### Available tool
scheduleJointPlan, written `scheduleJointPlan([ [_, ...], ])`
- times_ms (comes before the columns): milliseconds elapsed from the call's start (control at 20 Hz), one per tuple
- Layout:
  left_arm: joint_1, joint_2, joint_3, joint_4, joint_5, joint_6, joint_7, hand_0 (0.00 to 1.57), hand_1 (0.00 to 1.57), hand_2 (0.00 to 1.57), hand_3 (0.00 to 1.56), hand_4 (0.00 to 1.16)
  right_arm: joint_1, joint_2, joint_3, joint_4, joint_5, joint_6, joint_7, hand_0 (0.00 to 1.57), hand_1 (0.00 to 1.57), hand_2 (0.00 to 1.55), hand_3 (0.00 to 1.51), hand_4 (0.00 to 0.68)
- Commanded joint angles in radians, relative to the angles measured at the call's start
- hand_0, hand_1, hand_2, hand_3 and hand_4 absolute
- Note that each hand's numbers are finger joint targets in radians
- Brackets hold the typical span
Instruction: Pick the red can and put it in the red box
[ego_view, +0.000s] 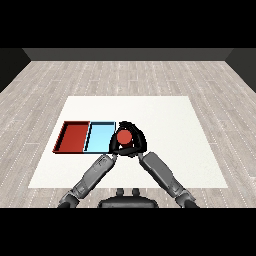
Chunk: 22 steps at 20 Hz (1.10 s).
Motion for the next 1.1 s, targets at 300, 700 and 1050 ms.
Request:
scheduleJointPlan([
  [300,0.014,-0.03,0.002,-0.008,-0.046,-0.017,0.047,1.57,1.57,1.57,1.48,1.15,0.059,0.016,0.024,-0.096,0.117,-0.039,0.027,0.0,0.0,0.0,0.0,0.0],
  [700,0.017,-0.03,0.082,0.123,0.019,-0.089,-0.063,1.57,1.57,1.57,1.49,1.13,0.061,-0.053,-0.149,-0.29,0.151,0.003,0.13,0.0,0.0,0.0,0.0,0.0],
  [1050,0.124,-0.003,0.069,-0.015,-0.072,-0.057,-0.021,1.57,1.57,1.57,1.46,1.13,0.127,-0.148,-0.323,-0.45,0.088,0.063,0.165,0.0,0.0,0.0,0.0,0.0],
])
